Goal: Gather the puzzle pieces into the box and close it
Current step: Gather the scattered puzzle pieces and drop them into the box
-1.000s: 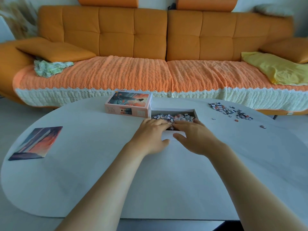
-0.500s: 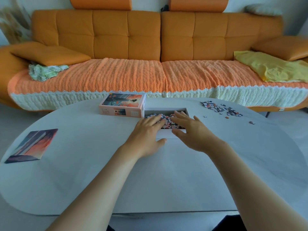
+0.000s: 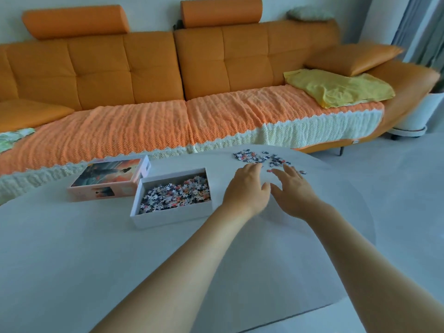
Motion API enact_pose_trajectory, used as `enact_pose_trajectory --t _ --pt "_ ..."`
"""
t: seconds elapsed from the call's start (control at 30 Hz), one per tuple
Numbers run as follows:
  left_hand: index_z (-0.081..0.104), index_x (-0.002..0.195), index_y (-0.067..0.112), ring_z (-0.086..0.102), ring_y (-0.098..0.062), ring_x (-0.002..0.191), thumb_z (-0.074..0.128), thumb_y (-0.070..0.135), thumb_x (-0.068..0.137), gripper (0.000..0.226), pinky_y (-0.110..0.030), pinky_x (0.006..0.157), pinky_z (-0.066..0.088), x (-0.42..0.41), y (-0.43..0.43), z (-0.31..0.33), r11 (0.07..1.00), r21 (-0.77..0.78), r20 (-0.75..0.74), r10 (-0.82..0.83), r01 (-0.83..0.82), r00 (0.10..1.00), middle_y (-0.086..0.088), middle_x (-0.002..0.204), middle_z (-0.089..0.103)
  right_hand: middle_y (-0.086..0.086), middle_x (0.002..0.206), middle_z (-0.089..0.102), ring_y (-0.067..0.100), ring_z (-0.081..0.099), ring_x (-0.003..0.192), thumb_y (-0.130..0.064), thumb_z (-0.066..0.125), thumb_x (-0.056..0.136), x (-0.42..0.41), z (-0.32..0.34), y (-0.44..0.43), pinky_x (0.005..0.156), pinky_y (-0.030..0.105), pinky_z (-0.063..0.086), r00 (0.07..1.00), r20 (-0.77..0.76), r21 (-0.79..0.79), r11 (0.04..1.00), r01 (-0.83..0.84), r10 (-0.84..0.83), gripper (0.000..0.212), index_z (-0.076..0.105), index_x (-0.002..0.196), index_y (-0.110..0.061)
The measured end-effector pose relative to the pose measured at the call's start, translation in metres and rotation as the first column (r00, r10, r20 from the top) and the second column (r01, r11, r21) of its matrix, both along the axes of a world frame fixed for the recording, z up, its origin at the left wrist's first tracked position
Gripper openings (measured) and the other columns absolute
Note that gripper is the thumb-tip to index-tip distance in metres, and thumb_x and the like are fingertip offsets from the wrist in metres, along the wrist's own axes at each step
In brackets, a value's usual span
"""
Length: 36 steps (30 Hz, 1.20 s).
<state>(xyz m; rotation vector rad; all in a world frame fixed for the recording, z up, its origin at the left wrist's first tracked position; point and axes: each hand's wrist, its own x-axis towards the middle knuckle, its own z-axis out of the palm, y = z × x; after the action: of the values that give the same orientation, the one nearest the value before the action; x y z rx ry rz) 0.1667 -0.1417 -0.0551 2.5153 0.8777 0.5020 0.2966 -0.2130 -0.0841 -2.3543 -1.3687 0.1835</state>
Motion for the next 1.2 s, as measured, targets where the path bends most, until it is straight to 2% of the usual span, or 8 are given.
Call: enact_pose_trajectory --t 0.07,0.17,0.27,0.4,0.53,0.77,0.9,1.2 --pt "0.021 0.152 0.015 0.021 -0.025 0.144 0.044 0.044 0.097 0.066 -0.041 0.115 0.023 0.025 0.015 -0.011 0.998 0.064 -0.149 0.036 -0.026 0.988 -0.005 0.158 0.025 0.011 0.161 0.009 0.029 0.003 0.149 -0.047 0.040 0.099 0.025 -0.005 0.004 0.119 0.047 0.008 0.997 0.034 -0.036 0.997 0.070 -0.069 0.061 0.024 0.151 -0.020" --pt "-0.001 0.155 0.016 -0.003 -0.028 0.149 0.035 0.066 0.092 0.088 -0.046 0.119 0.003 0.048 0.049 -0.030 0.986 0.072 -0.358 0.167 -0.151 0.919 -0.008 0.163 -0.005 0.013 0.162 0.000 0.030 -0.005 0.149 -0.056 0.037 0.096 0.058 -0.014 0.017 0.119 0.048 0.003 0.990 0.037 -0.115 0.983 0.141 -0.138 0.072 0.013 0.153 -0.020" --pt "-0.017 0.153 0.016 -0.015 -0.028 0.148 0.027 0.072 0.091 0.094 -0.048 0.119 -0.004 0.057 0.080 -0.046 0.976 0.025 -0.419 0.207 -0.216 0.884 -0.007 0.161 -0.019 0.013 0.162 -0.006 0.028 -0.009 0.149 -0.065 0.032 0.092 0.078 -0.023 0.032 0.120 0.044 0.000 0.991 0.040 -0.176 0.976 0.131 -0.126 0.083 0.002 0.155 -0.021" --pt "-0.020 0.152 0.016 -0.016 -0.025 0.148 0.019 0.072 0.092 0.090 -0.047 0.119 -0.007 0.073 0.105 -0.055 0.982 0.046 -0.450 0.182 -0.181 0.874 -0.006 0.161 -0.020 0.014 0.162 -0.007 0.027 -0.009 0.149 -0.069 0.025 0.091 0.088 -0.028 0.056 0.121 0.043 -0.001 0.993 0.107 -0.196 0.978 0.072 -0.051 0.085 0.001 0.155 -0.018" --pt "-0.018 0.152 0.018 -0.016 -0.024 0.148 0.019 0.070 0.093 0.087 -0.044 0.119 -0.006 0.095 0.129 -0.049 0.986 0.025 -0.436 0.160 -0.166 0.886 -0.004 0.161 -0.020 0.011 0.162 -0.010 0.024 -0.012 0.149 -0.060 0.030 0.093 0.094 -0.022 0.079 0.121 0.041 -0.001 0.995 0.086 -0.214 0.976 -0.035 0.055 0.082 -0.001 0.155 -0.016" --pt "0.003 0.156 0.023 -0.006 -0.014 0.149 0.020 0.042 0.101 0.060 -0.037 0.121 -0.001 0.120 0.156 -0.048 0.998 -0.051 -0.395 -0.047 0.029 0.917 0.005 0.163 -0.004 0.003 0.163 -0.008 0.015 -0.011 0.149 -0.047 0.032 0.096 0.099 -0.017 0.111 0.121 0.036 -0.002 0.968 0.025 -0.229 0.944 -0.239 0.251 0.074 -0.001 0.155 -0.018" --pt "0.015 0.156 0.020 0.000 -0.012 0.149 0.024 0.038 0.103 0.057 -0.034 0.121 0.002 0.113 0.144 -0.049 0.993 -0.063 -0.339 -0.116 0.101 0.934 0.004 0.163 0.004 0.002 0.163 0.003 0.015 -0.001 0.150 -0.039 0.034 0.096 0.094 -0.018 0.107 0.121 0.034 0.000 0.953 0.054 -0.205 0.937 -0.283 0.299 0.068 0.006 0.156 -0.020" --pt "0.008 0.156 0.012 -0.004 -0.015 0.149 0.022 0.042 0.104 0.061 -0.030 0.121 -0.002 0.053 0.065 -0.049 0.996 -0.020 -0.352 -0.093 0.092 0.931 -0.002 0.164 -0.001 0.001 0.163 -0.001 0.013 -0.005 0.149 -0.030 0.029 0.098 0.034 -0.018 0.037 0.121 0.029 -0.003 0.952 0.045 -0.212 0.934 -0.287 0.303 0.064 0.004 0.156 -0.017"
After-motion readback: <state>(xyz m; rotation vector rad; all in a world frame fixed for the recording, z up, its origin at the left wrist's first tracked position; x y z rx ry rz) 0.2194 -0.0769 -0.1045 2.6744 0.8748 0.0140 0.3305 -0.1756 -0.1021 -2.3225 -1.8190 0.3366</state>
